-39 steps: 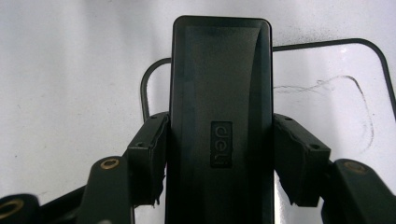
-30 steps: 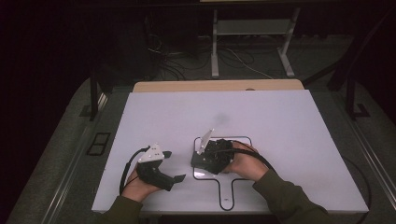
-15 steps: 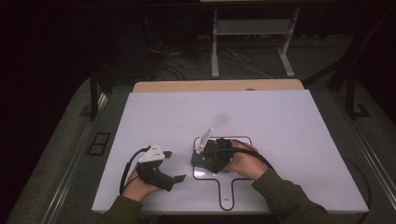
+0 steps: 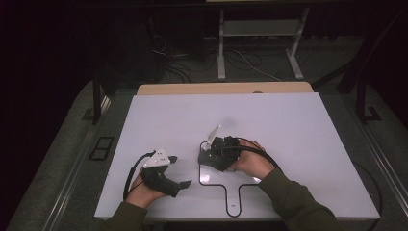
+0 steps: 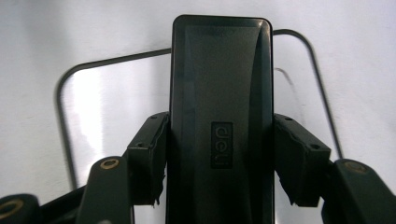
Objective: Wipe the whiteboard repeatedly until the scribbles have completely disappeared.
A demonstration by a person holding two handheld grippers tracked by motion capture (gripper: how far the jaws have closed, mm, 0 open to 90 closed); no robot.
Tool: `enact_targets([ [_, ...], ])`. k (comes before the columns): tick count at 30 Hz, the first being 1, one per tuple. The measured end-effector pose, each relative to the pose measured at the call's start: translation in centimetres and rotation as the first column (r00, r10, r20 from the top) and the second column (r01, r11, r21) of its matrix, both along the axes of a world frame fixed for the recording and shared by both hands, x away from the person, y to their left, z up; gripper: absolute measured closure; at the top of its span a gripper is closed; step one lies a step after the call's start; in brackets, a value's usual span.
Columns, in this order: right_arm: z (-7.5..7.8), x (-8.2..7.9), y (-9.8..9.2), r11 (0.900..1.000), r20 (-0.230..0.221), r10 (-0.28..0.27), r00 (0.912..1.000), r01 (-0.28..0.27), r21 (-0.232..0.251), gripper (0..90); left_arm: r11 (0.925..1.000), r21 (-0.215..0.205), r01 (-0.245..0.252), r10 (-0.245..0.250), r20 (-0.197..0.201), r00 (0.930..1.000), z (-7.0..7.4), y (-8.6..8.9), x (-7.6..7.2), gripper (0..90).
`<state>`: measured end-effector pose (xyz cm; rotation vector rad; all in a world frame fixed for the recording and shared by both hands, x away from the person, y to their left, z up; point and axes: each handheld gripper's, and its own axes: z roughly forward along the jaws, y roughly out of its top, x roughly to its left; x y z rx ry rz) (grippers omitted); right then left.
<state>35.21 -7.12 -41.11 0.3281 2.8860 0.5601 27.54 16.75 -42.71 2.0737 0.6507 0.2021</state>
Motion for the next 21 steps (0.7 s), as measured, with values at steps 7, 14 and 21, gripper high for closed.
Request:
enact_targets([
  [7, 0.1, -1.6, 0.6, 0.999, -0.004, 0.046, 0.9989, -0.046, -0.006, 39.2, 1.0000, 0.002, 0.003, -0.003, 0.006, 1.0000, 0.1, -0.1, 0.0, 0.0],
  [14, 0.1, -3.4, 0.7, 0.997, -0.024, 0.077, 0.9967, -0.077, -0.007, 39.2, 1.0000, 0.001, 0.003, -0.003, 0.002, 1.0000, 0.0, -0.1, 0.0, 0.0],
  [21, 0.1, -3.1, 0.7, 0.997, 0.001, 0.076, 0.9971, -0.076, -0.009, 39.2, 1.0000, 0.002, 0.002, -0.002, 0.004, 1.0000, 0.0, -0.1, -0.1, 0.0],
])
